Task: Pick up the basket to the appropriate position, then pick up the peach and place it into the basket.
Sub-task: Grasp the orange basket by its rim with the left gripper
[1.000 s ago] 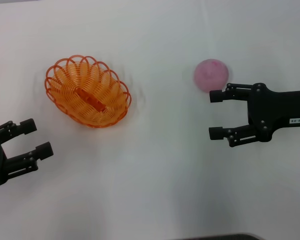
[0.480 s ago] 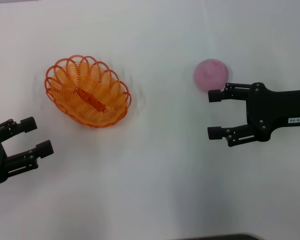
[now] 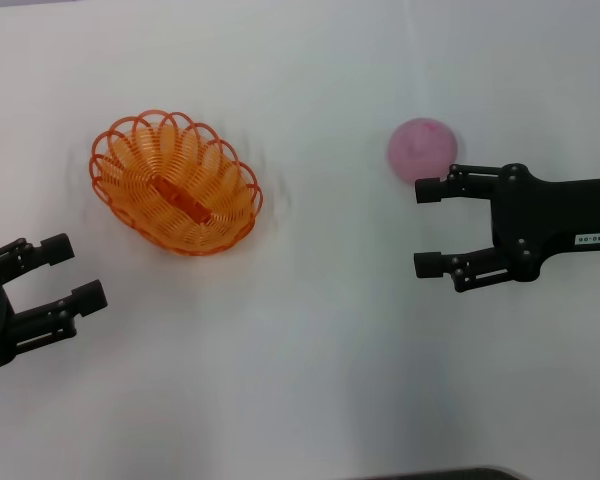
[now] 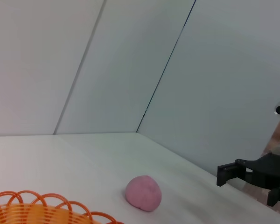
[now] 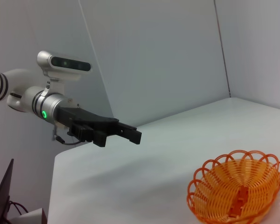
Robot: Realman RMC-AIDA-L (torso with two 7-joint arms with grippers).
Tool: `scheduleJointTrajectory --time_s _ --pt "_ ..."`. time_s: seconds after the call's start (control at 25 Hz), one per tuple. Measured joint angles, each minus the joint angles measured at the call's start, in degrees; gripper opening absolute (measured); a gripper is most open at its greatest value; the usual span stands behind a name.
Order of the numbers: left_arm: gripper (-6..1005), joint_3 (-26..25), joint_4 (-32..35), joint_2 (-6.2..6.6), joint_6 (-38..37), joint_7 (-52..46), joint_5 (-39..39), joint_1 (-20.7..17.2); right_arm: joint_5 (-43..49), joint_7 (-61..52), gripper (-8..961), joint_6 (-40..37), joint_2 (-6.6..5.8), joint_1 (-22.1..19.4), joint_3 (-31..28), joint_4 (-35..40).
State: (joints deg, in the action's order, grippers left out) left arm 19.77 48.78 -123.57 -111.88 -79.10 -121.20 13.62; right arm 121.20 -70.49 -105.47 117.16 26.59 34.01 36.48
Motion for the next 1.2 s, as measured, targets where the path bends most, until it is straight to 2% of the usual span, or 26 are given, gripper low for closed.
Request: scheduleJointTrajectory --time_s 0.4,0.68,0.92,1.08,1.2 --pt "846 0.0 0.2 0.13 -0.5 -2.5 -0.1 2.1 0.0 0.0 957 0.0 0.0 0.8 0.0 0.0" --pt "845 0.0 0.6 1.98 -1.7 -7.1 -0.3 5.8 0.0 0.0 957 0.1 0.0 1.2 0.0 0.0" --pt "844 0.0 0.4 3.37 0.6 -12.7 -0.3 10.5 0.0 0.1 958 1.0 0.12 1.0 0.0 -0.1" --pt "844 0.0 0.1 3.76 2.1 -14.4 -0.3 13.1 0.0 0.1 957 1.5 0.37 1.2 0.0 -0.1" --pt "845 0.0 0.0 3.6 3.9 -14.4 -0.2 15.0 0.0 0.1 957 1.6 0.59 1.3 0.0 -0.1"
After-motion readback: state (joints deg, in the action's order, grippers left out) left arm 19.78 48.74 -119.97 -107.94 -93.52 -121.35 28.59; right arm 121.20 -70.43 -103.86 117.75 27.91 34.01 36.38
